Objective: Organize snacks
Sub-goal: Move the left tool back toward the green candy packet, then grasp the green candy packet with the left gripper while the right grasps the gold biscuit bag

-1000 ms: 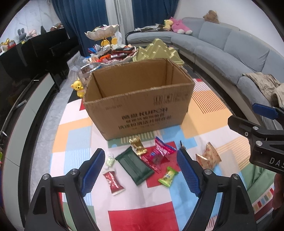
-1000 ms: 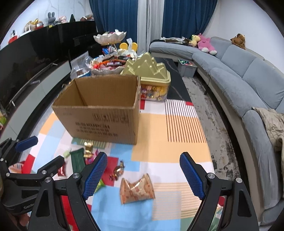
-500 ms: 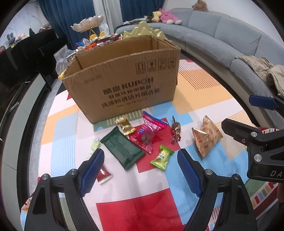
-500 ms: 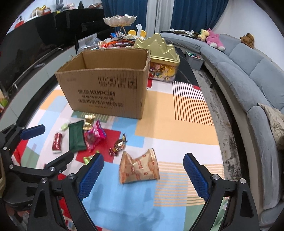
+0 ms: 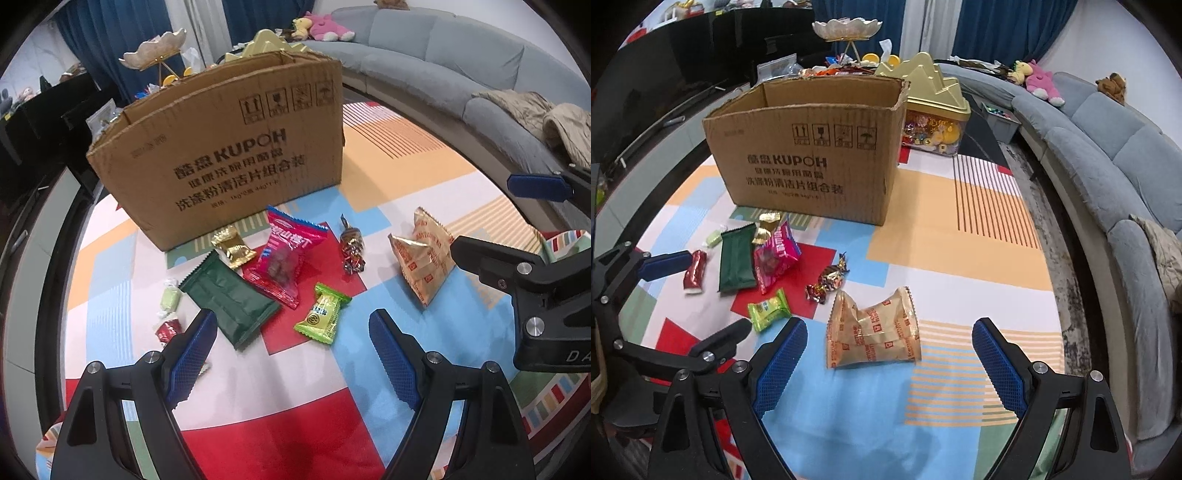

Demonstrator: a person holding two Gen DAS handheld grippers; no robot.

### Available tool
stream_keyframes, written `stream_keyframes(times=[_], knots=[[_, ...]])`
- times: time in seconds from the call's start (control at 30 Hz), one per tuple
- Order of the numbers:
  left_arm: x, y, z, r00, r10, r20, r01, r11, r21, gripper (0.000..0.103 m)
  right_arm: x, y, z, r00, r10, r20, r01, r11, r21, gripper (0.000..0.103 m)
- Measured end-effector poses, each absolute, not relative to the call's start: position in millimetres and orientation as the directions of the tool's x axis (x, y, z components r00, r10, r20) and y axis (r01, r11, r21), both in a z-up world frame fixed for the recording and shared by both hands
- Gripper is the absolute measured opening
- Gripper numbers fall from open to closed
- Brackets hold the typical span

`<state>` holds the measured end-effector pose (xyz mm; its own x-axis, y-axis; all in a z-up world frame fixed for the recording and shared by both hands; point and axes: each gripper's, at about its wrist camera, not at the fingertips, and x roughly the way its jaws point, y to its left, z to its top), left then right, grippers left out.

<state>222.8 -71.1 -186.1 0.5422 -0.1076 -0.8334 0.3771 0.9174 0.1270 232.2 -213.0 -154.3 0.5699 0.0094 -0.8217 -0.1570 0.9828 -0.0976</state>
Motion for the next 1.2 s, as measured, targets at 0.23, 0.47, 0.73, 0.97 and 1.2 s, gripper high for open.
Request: stream_keyframes(times=[0.23, 0.47, 0.73, 0.97, 1.2], knots=[[227.2, -71.1, -200.0, 0.535, -0.114, -0.837, 0.381, 0.917, 0.119, 0.084, 237.1, -212.3, -165.4, 0.561, 0.018, -0.828, -0.18, 0.979, -0.1, 0.092], [233.7, -71.3, -212.4, 0.53, -0.123, -0.839, 0.386, 0.916, 0.109, 0.084, 242.2, -208.0, -176.7, 0.551, 0.033, -0.834, -0.21, 0.973, -0.1, 0.092], [243.5, -70.0, -222.9, 0.518, -0.134, -0.845, 0.379, 0.922, 0.086, 0.084, 254.1, -207.9, -191.7, 0.523, 0.047, -0.851, -0.221, 0.972, -0.082, 0.092], [249.0, -66.6, -230.4, 0.508, -0.133, -0.851, 0.37, 0.926, 0.077, 0.083, 263.4, -204.5, -205.3, 0.493, 0.055, -0.868, -0.23, 0.971, -0.069, 0.092], [246.3, -69.5, -235.2, 0.513, -0.132, -0.848, 0.389, 0.917, 0.092, 0.073, 269.8, -205.1, -216.9, 0.47, 0.055, -0.881, -0.229, 0.972, -0.062, 0.092]])
